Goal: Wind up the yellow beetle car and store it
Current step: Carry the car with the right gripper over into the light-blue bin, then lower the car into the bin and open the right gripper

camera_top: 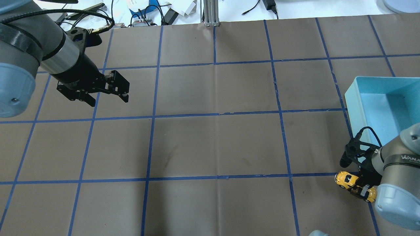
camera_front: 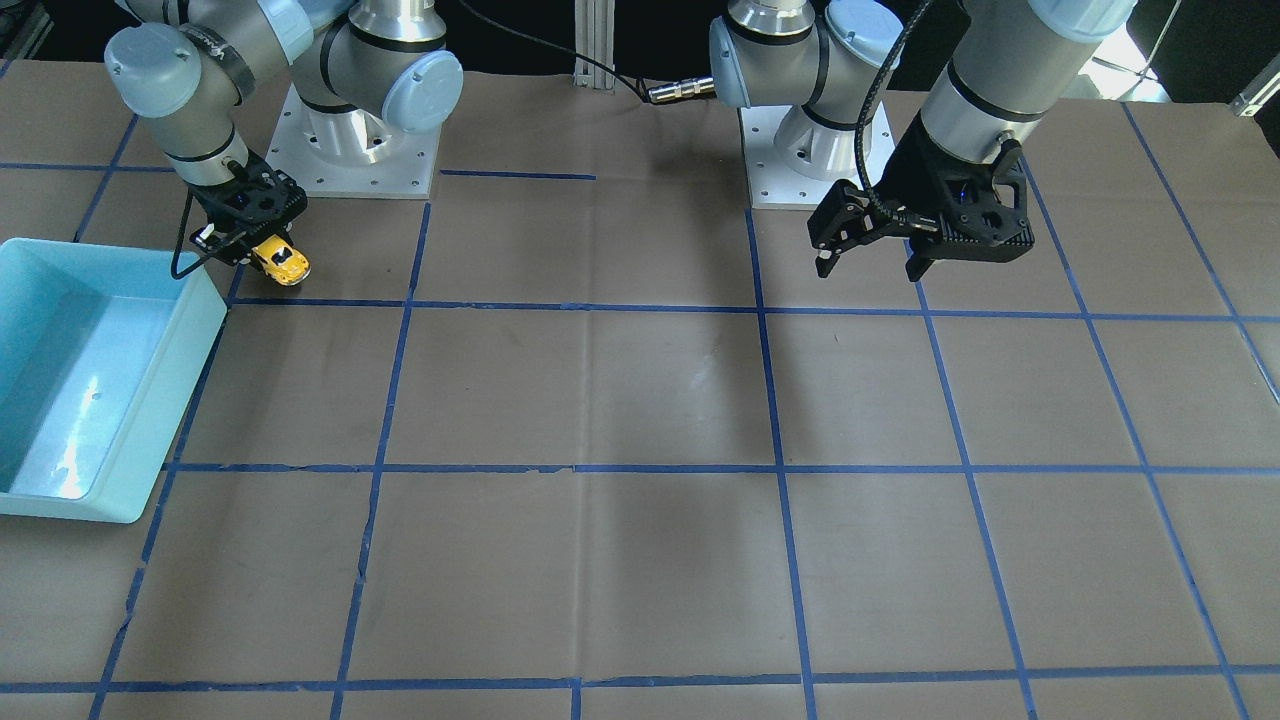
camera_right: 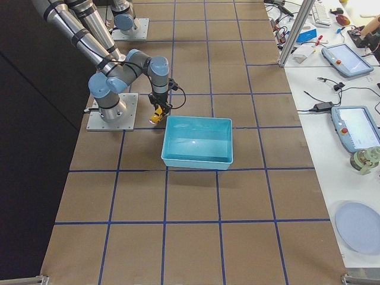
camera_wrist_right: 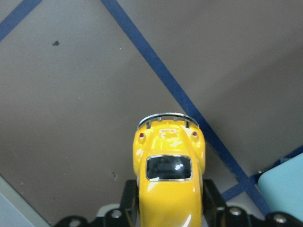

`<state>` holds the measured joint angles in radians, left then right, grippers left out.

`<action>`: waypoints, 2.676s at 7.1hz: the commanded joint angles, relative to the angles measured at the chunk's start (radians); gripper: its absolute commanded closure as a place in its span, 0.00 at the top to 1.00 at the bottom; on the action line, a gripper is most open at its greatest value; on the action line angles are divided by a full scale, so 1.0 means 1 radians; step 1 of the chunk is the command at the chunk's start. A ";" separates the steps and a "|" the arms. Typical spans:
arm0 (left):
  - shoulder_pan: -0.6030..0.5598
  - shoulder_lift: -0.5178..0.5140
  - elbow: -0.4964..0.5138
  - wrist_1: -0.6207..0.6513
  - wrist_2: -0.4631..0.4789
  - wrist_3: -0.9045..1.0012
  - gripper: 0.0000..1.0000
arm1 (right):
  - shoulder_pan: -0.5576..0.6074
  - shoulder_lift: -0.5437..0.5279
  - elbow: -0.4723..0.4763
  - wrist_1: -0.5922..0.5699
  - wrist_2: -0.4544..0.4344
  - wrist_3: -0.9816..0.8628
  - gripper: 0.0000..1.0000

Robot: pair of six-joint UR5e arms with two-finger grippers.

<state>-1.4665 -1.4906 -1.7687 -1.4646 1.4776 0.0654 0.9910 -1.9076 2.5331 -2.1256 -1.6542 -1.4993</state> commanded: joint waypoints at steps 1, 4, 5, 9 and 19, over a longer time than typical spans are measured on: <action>0.000 0.001 0.000 0.000 0.001 0.001 1.00 | 0.002 -0.004 -0.150 0.233 0.007 0.017 0.39; 0.000 -0.007 0.001 0.003 0.009 -0.004 1.00 | 0.002 -0.045 -0.287 0.415 0.007 0.024 0.39; 0.000 -0.002 0.002 0.003 0.010 -0.001 1.00 | 0.002 -0.034 -0.325 0.409 0.002 0.013 0.39; -0.009 0.015 0.023 0.004 0.012 -0.001 1.00 | 0.000 0.146 -0.448 0.203 0.002 -0.221 0.39; -0.011 0.018 0.008 0.004 0.012 0.004 1.00 | -0.101 0.547 -0.484 -0.111 0.017 -0.584 0.42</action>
<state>-1.4772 -1.4727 -1.7595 -1.4604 1.4895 0.0690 0.8898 -1.3820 2.0444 -2.2262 -1.6381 -2.0486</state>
